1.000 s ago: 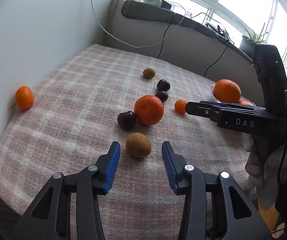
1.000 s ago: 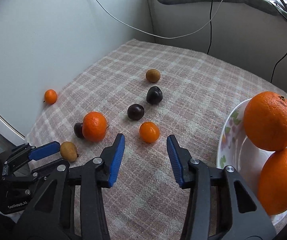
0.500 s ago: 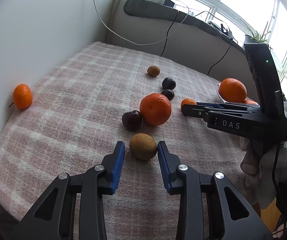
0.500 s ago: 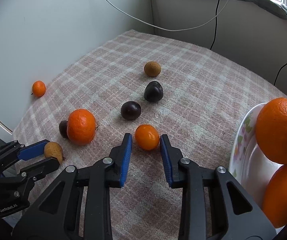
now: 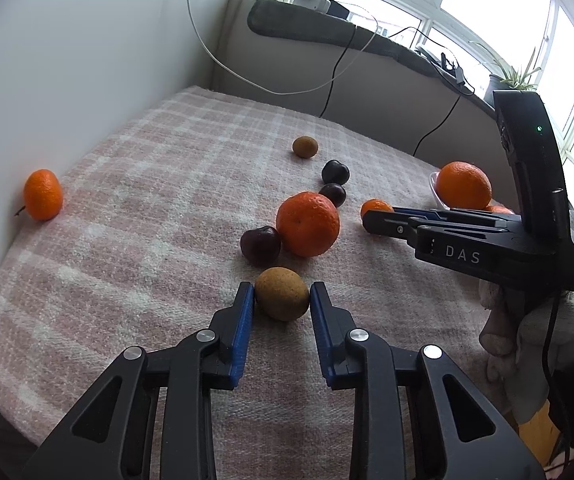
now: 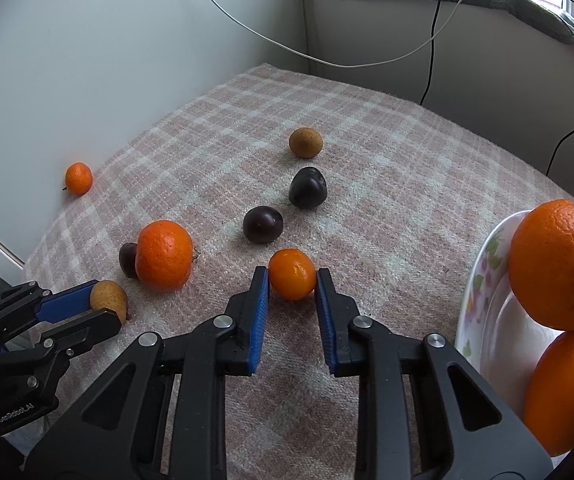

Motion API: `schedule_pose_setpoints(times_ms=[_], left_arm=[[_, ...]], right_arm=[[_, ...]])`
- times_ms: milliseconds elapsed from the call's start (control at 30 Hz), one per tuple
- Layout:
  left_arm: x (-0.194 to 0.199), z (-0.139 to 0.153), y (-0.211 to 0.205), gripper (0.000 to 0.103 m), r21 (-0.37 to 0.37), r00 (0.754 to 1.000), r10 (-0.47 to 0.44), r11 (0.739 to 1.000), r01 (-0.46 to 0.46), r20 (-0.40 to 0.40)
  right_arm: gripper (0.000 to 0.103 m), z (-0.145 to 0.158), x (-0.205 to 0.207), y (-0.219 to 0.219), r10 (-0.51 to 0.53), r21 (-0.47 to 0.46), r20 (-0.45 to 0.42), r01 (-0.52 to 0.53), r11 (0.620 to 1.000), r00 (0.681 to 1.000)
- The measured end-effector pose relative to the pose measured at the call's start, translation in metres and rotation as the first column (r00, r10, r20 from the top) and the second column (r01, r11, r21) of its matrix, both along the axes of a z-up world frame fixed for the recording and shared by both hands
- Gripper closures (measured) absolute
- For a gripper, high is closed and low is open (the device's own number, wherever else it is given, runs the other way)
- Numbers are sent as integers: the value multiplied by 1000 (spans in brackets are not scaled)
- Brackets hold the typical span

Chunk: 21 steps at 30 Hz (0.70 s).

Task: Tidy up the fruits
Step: 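Close the right tool on the small tangerine and lift it, then carry the small tangerine over the bowl with the right tool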

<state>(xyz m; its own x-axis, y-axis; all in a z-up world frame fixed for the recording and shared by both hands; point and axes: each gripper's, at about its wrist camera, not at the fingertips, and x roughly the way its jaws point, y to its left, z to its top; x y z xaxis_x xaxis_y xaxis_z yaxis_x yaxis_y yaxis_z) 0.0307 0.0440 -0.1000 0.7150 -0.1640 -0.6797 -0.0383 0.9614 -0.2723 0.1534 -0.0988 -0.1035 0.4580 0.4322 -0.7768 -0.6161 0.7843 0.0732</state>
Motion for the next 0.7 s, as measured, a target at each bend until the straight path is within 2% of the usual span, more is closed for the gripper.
schedule_pose_setpoints(times_ms=[367,700], left_arm=[[-6,11,1,76,-16,1000,7,1000,-7,25],[0,32,-20,76,-42,995,-58,997,62,79]], right_arm=[[79,24,-15,-18,-16,60,41,14,998,999],[79,57,-35,-57,-61,113,112,48,992,992]])
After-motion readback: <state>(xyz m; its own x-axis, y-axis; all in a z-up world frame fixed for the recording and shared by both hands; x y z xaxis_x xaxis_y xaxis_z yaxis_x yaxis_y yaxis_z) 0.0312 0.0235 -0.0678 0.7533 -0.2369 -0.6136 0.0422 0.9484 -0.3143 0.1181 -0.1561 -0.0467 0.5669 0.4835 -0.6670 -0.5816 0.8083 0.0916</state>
